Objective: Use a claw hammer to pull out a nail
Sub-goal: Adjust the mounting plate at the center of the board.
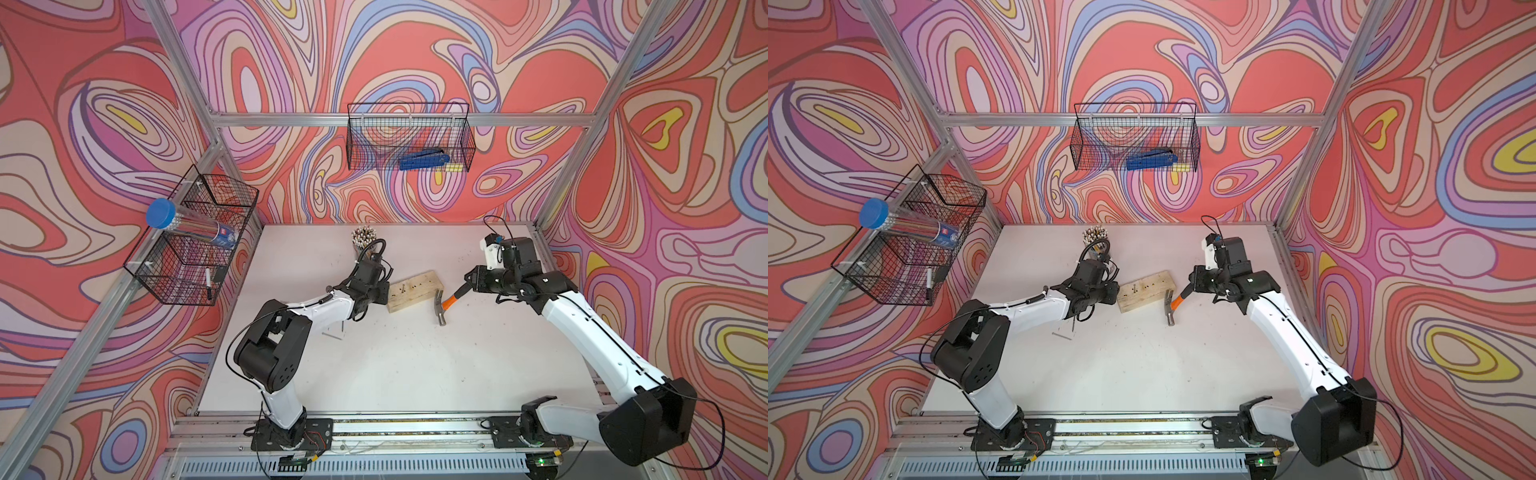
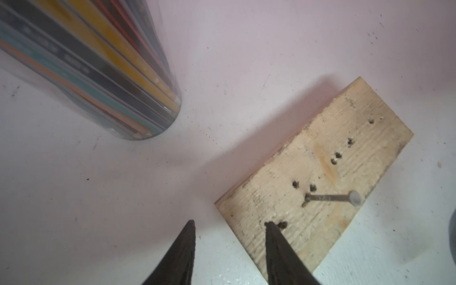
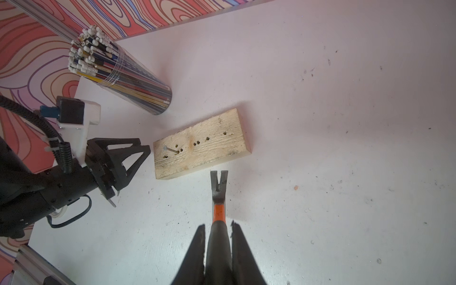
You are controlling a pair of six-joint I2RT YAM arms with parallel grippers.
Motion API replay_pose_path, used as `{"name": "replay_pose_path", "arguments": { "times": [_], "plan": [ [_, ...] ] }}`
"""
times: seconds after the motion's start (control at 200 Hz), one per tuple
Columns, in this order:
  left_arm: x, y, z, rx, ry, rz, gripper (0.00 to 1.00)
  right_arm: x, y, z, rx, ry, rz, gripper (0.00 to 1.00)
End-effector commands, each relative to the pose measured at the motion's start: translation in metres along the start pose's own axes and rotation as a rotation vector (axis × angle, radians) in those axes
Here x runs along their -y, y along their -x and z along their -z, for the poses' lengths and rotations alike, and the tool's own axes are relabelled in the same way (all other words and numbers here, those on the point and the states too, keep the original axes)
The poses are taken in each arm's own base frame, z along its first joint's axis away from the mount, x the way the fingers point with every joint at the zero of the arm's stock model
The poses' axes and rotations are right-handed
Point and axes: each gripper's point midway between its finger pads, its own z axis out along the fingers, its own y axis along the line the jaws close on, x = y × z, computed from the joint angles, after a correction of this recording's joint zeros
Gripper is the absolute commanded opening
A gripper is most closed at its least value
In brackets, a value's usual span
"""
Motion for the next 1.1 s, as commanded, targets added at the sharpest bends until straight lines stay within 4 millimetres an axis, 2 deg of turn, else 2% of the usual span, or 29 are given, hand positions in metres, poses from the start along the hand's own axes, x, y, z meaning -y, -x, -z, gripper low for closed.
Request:
{"name": "replay_pose_path", "arguments": {
  "times": [0.0,0.06,0.205,0.391,0.581,0.751,0.916,1.097],
  "plan": [
    [-0.012,0.007,-0.008,0.006,0.058,0.029,0.47,-0.007,0.017,0.010,0.074,0.028,-0.003,0.00],
    [-0.019,0.009,-0.011,0.000,0.103,0.048,0.47,-0.008,0.017,0.010,0.073,0.034,-0.006,0.00],
    [-0.020,0.009,-0.021,-0.022,0.115,0.064,0.47,-0.009,0.016,0.009,0.074,0.045,-0.011,0.00],
    [-0.021,-0.003,-0.033,-0.094,0.130,0.054,0.47,-0.009,0.014,0.009,0.072,0.046,-0.012,0.00],
    [-0.022,-0.019,-0.034,-0.152,0.128,0.056,0.45,-0.003,0.011,0.006,0.063,0.017,-0.017,0.00],
    [-0.009,-0.030,-0.030,-0.188,0.046,0.067,0.43,0.006,0.013,-0.003,0.047,-0.027,-0.029,0.00],
    [0.010,-0.039,-0.024,-0.216,-0.022,0.059,0.43,0.007,0.026,-0.011,0.070,-0.038,-0.042,0.00],
    [0.021,-0.049,-0.017,-0.222,-0.074,0.100,0.42,0.008,0.038,-0.020,0.083,-0.056,-0.049,0.00]
  ]
}}
